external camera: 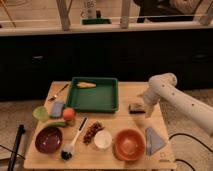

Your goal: Place eraser in paper cup

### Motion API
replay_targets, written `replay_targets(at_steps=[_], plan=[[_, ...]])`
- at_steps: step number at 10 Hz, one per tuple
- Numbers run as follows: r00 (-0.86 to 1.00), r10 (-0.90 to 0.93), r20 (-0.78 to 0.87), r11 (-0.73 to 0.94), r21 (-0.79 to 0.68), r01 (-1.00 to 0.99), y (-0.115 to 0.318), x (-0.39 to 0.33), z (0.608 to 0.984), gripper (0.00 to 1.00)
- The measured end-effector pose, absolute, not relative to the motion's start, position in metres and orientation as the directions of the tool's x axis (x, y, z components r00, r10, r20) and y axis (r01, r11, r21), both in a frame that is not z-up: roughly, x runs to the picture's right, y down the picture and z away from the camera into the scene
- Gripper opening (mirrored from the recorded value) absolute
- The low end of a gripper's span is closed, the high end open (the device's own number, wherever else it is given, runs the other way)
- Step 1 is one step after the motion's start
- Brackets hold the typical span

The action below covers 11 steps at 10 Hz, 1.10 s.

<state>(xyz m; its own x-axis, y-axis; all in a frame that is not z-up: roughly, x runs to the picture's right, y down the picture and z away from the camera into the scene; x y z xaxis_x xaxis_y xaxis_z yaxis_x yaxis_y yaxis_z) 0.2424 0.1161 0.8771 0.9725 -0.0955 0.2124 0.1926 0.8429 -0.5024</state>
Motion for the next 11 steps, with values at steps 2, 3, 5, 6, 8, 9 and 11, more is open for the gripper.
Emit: replay_targets(at_steps=[2, 3, 5, 6, 8, 9, 11], plan=[[0.975, -0.086, 0.202, 0.83, -0.527, 0.183, 0.122, 0.243, 0.889, 0.8], [0.977, -0.082, 0.198, 0.82, -0.544, 0.179, 0.126, 0.242, 0.896, 0.8], [0.978, -0.076, 0.195, 0.811, -0.559, 0.174, 0.132, 0.239, 0.907, 0.76], [0.979, -0.072, 0.19, 0.806, -0.568, 0.17, 0.136, 0.241, 0.91, 0.66], [0.98, -0.072, 0.185, 0.801, -0.575, 0.167, 0.139, 0.241, 0.913, 0.45], [0.98, -0.073, 0.186, 0.803, -0.571, 0.168, 0.138, 0.24, 0.913, 0.35], [0.98, -0.075, 0.185, 0.806, -0.567, 0.168, 0.136, 0.242, 0.906, 0.15]])
